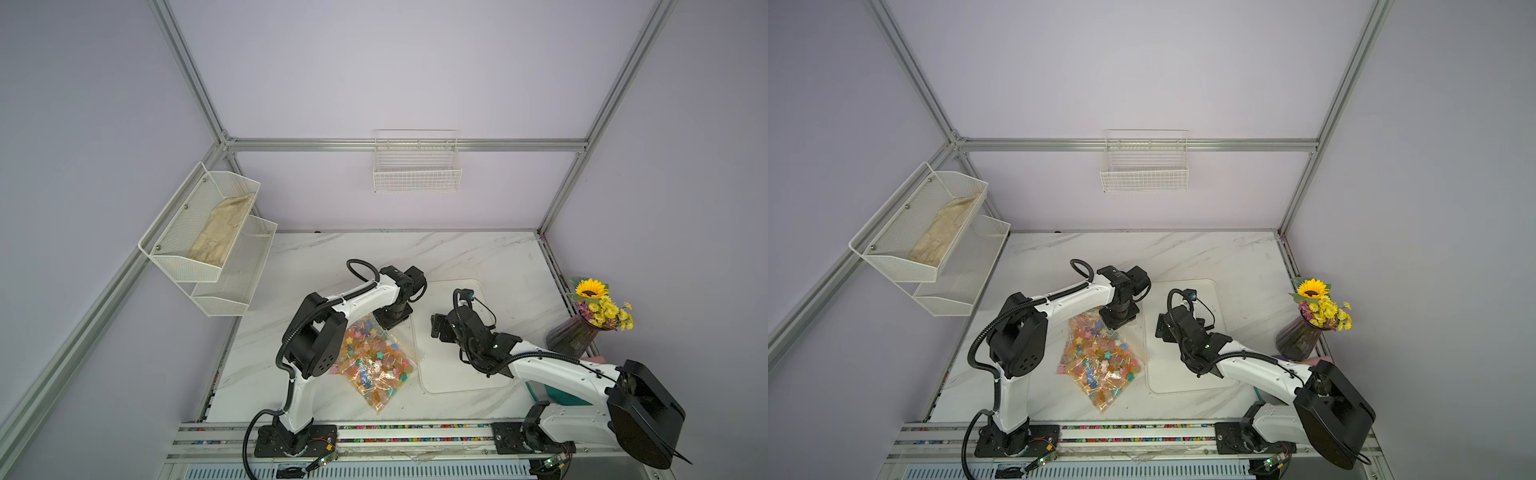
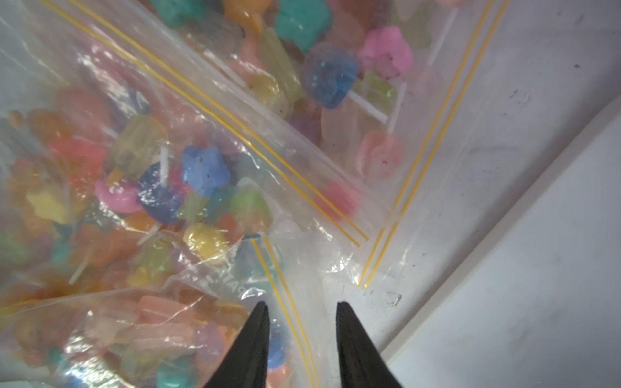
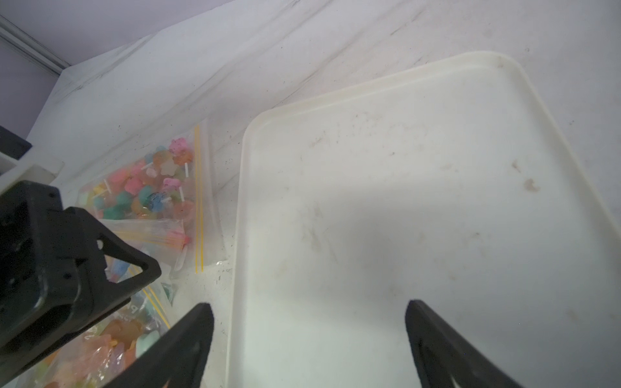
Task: Pour candies out of the ziploc bag
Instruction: Open the ziploc bag at the center of the board.
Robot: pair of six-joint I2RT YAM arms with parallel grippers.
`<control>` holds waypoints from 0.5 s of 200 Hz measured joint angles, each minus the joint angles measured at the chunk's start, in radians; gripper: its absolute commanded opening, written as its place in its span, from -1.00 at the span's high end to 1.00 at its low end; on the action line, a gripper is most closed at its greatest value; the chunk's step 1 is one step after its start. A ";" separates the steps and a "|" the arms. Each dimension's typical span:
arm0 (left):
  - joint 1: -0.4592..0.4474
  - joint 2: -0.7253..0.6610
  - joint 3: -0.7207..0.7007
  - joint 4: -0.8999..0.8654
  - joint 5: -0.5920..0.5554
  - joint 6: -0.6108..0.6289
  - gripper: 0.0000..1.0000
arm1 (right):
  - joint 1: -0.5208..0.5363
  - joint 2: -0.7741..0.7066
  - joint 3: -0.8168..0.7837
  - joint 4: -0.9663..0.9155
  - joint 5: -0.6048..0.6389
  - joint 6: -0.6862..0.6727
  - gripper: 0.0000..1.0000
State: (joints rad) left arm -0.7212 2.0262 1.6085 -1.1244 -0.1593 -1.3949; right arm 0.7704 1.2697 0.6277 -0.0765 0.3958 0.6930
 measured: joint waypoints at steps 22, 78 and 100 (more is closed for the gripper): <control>0.000 0.015 0.000 -0.011 0.000 0.000 0.29 | 0.000 0.000 0.000 0.001 0.000 -0.002 -0.85; 0.000 0.037 0.000 -0.018 0.004 0.000 0.29 | 0.000 0.000 0.000 0.001 0.003 -0.003 -0.85; 0.000 0.039 0.001 -0.019 0.007 0.000 0.35 | 0.000 0.000 0.000 0.001 0.003 -0.003 -0.85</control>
State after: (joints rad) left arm -0.7212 2.0647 1.6096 -1.1431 -0.1520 -1.3952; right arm 0.7704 1.2697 0.6277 -0.0757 0.3992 0.6899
